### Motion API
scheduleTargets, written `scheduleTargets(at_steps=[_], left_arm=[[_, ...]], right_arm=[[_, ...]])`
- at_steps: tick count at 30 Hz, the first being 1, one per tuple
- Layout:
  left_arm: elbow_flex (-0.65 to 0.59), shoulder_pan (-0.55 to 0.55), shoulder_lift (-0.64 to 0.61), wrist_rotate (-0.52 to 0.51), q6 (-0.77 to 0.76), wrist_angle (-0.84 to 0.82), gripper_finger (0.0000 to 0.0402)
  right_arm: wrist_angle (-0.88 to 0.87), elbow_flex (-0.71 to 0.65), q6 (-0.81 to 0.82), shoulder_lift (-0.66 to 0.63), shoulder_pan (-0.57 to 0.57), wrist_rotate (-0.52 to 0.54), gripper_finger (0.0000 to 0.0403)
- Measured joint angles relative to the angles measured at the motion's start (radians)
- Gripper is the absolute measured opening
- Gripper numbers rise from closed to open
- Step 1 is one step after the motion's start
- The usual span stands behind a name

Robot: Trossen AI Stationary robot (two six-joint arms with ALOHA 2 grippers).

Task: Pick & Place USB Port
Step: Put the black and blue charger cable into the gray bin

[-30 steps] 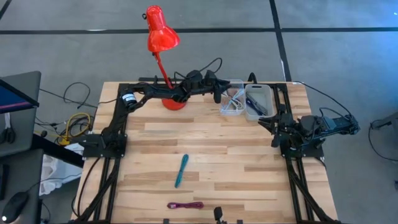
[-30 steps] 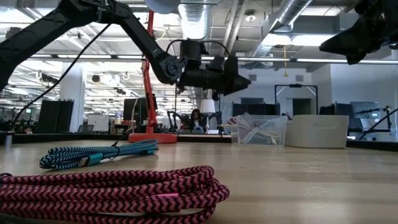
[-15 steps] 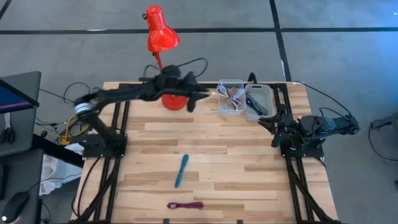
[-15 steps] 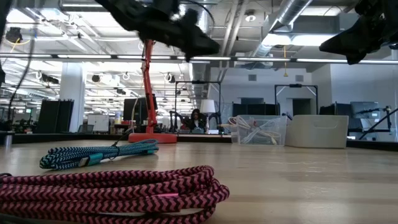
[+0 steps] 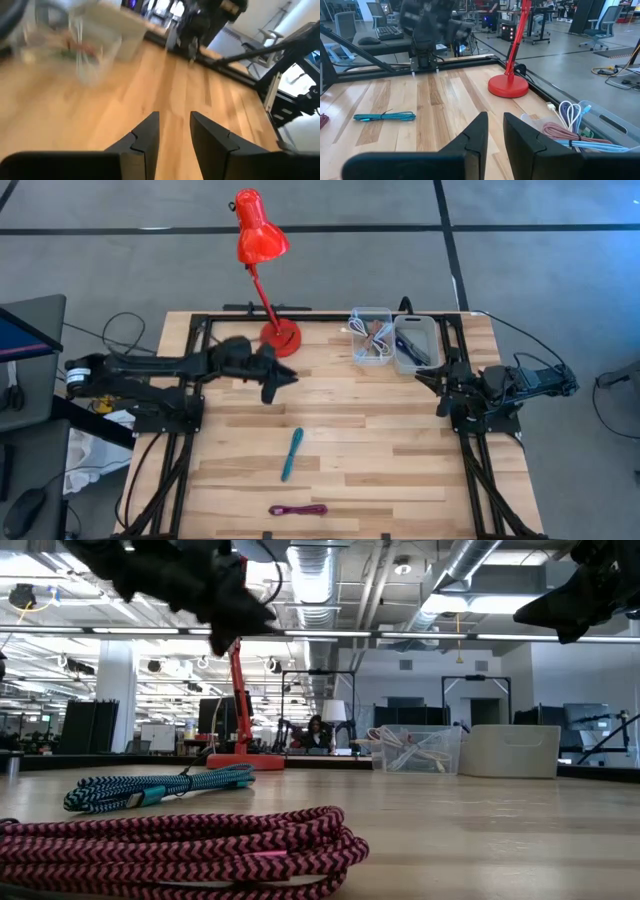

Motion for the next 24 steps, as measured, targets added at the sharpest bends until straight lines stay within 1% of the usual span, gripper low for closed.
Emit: scheduleTargets(at_steps=[5,11,15,18,24], left_arm=[[-0.070,-0.105,-0.013,-0.079,-0.152,-0.017,0.0108],[-0.113,-0.215,-0.012,-0.217,-0.282,-0.052,0.0108],[-0.138,-0.269,-0.012,-0.256,-0.373,-0.065,0.0108],[-0.160,-0.299,-0.012,-0.262,-0.420,-0.066,0.0108],[-0.188,-0.329,-0.012,-0.264,-0.471,-0.067,0.0108]], right_arm=[[0.000,0.000,0.000,0.000,0.000,0.000,0.0054],[0.000,0.000,0.000,0.000,0.000,0.000,0.0054],[0.000,0.000,0.000,0.000,0.000,0.000,0.0054],[0.000,0.000,0.000,0.000,0.000,0.000,0.0054],[0.000,0.000,0.000,0.000,0.000,0.000,0.0054]])
